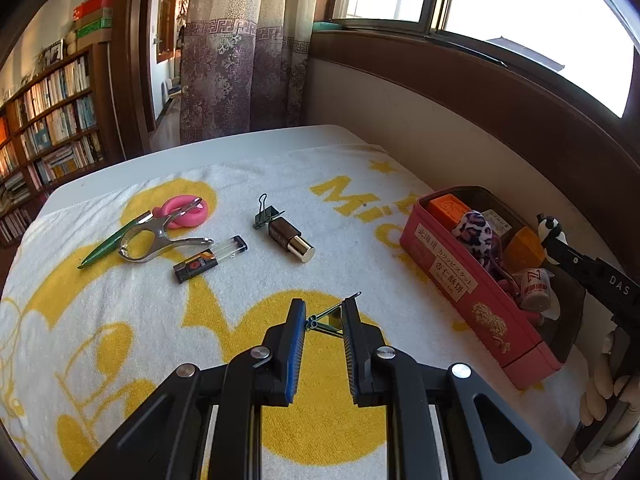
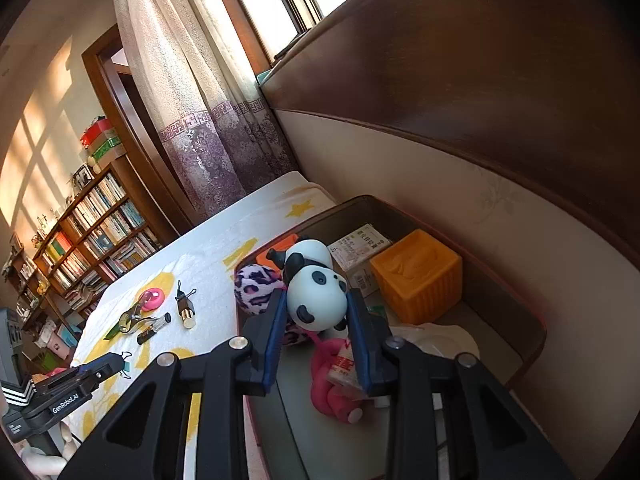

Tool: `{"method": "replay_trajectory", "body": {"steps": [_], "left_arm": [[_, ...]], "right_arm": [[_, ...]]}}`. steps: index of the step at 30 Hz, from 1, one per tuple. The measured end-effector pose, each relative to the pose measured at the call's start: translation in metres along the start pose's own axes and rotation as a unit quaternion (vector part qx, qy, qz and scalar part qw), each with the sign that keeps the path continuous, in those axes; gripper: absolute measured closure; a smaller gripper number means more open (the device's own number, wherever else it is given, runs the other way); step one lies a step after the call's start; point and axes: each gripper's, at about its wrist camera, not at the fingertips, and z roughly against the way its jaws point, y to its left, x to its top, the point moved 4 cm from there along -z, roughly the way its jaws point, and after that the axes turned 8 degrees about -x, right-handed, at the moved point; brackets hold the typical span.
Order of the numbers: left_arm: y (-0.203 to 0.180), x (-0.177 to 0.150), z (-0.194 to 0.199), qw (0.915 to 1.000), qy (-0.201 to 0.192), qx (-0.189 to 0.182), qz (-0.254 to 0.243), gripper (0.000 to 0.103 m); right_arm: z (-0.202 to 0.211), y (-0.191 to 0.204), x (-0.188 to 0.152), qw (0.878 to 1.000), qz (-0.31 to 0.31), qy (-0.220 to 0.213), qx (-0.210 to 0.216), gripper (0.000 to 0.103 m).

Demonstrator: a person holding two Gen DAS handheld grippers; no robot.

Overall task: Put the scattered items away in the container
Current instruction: 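Lower the panda into the tin and open the right gripper while the left drops the clip in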

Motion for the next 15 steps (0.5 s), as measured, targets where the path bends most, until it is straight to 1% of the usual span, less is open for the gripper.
{"method": "replay_trajectory", "body": {"steps": [3,5,9,15], "left_arm": [[-0.011,0.002,0.0,0.9999,0.0,-0.005,-0.01,0.084],[-0.017,0.001,-0.001,0.9999,0.002,-0.007,-0.015,0.084],[-0.025,0.0,-0.003,0.9997,0.006,-0.01,-0.022,0.084],[-0.035,-0.002,-0.008,0.9994,0.012,-0.016,-0.029,0.084]], "right_arm": [[-0.005,-0.006,-0.001,1.0,-0.009,0.014,0.006,0.069],[-0.003,-0.01,-0.001,1.0,-0.016,0.011,0.013,0.069],[0.003,-0.012,-0.002,1.0,-0.01,0.0,0.008,0.069],[0.004,-0.014,-0.01,1.0,-0.009,0.003,0.004,0.069]]}}
